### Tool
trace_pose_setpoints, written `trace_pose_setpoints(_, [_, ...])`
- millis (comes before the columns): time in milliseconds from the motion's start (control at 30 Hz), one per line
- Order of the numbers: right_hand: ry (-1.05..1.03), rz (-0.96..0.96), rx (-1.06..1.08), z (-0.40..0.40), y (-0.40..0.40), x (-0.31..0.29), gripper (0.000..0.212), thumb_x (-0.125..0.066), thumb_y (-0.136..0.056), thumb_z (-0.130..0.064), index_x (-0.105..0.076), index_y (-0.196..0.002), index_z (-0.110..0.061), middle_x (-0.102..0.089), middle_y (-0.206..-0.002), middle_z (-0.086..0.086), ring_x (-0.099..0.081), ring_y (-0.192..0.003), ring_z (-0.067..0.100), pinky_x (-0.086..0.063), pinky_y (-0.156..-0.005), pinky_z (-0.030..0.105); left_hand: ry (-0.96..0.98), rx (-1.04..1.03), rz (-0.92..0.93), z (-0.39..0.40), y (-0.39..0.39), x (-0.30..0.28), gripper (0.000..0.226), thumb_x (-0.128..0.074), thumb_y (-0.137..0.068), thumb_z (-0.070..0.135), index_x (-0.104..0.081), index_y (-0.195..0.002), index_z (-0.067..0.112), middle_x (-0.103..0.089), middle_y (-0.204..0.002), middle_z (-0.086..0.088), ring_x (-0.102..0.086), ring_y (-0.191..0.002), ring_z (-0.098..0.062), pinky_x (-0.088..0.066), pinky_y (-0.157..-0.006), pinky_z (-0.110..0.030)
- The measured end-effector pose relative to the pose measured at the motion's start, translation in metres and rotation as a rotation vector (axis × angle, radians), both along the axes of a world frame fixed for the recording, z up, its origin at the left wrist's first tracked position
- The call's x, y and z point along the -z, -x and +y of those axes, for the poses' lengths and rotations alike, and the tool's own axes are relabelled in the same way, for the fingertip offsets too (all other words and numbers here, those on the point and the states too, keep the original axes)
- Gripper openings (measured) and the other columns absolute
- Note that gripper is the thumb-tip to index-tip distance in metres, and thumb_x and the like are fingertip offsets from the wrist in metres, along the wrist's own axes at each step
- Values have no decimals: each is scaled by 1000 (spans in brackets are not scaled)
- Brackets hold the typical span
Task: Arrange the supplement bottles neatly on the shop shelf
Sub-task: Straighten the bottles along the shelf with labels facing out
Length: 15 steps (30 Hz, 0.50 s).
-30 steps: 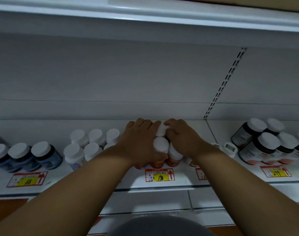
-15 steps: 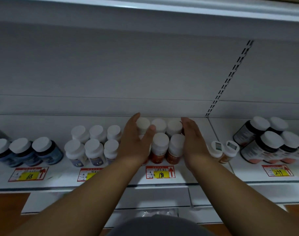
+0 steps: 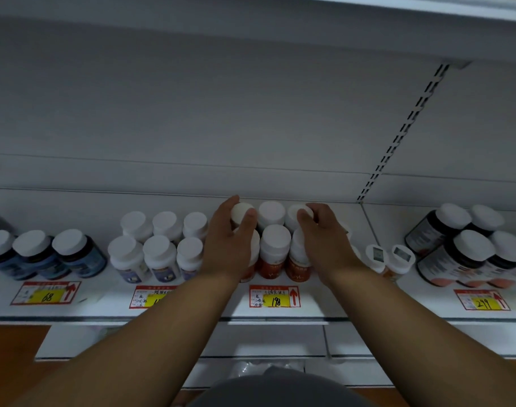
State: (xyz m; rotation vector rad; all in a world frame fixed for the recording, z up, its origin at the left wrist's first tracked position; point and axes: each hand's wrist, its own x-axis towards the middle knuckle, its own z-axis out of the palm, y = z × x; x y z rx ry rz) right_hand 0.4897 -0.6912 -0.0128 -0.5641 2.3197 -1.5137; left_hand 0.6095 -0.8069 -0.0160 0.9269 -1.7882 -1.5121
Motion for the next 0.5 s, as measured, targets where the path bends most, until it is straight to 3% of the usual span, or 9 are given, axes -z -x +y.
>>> trace_pose_setpoints(100, [-164,55,-88,0,1,-9,50,-48,-93,-49,-42,-136,-23,-52,-128,-4,-48,-112,15,-31,-88,24,80,41,-66,-4,-2,0,45,-52,-94,42,-46,-137,30,-47,-133,12,-45,-118,-5,-32,-92,-11])
trace_pose_setpoints(167, [-240,124,-151,0,1,-15,62,-47,-92,-54,-36,-144,-21,-43,-142,2,-42,-127,19,-27,-93,26,200,104,-148,-6,-5,-4,50,-51,-92,47,-44,-138,29,-42,-134,11,-46,-120,-9,-33,-95,-20])
trace_pose_setpoints(267, [-303,245,-256,-2,0,-26,69,-47,-88,-63,-36,-144,-24,-40,-145,3,-39,-132,21,-29,-98,28,409,283,-304,-17,-12,-18,73,-55,-83,62,-32,-145,29,-32,-146,7,-43,-127,-14,-36,-99,-26])
trace_pose_setpoints(367, [-425,400,-431,-5,10,-41,84,-50,-78,-75,-31,-146,-30,-38,-148,0,-36,-134,21,-33,-105,36,630,528,-558,-32,-15,-36,115,-66,-60,77,-7,-150,36,-6,-159,9,-21,-143,-24,-30,-112,-41])
trace_pose_setpoints(433, [-495,440,-618,-9,20,-51,102,-60,-68,-78,-21,-150,-32,-32,-152,-2,-31,-137,21,-28,-108,34,800,626,-717,-40,-13,-42,133,-73,-48,75,8,-148,40,9,-160,7,-9,-146,-28,-23,-112,-46])
trace_pose_setpoints(500, [-580,499,-783,-15,27,-56,118,-70,-58,-77,-13,-151,-34,-29,-152,-2,-30,-137,21,-27,-110,36,920,655,-811,-44,-11,-42,139,-79,-47,69,15,-146,42,16,-160,2,-13,-144,-34,-25,-110,-49])
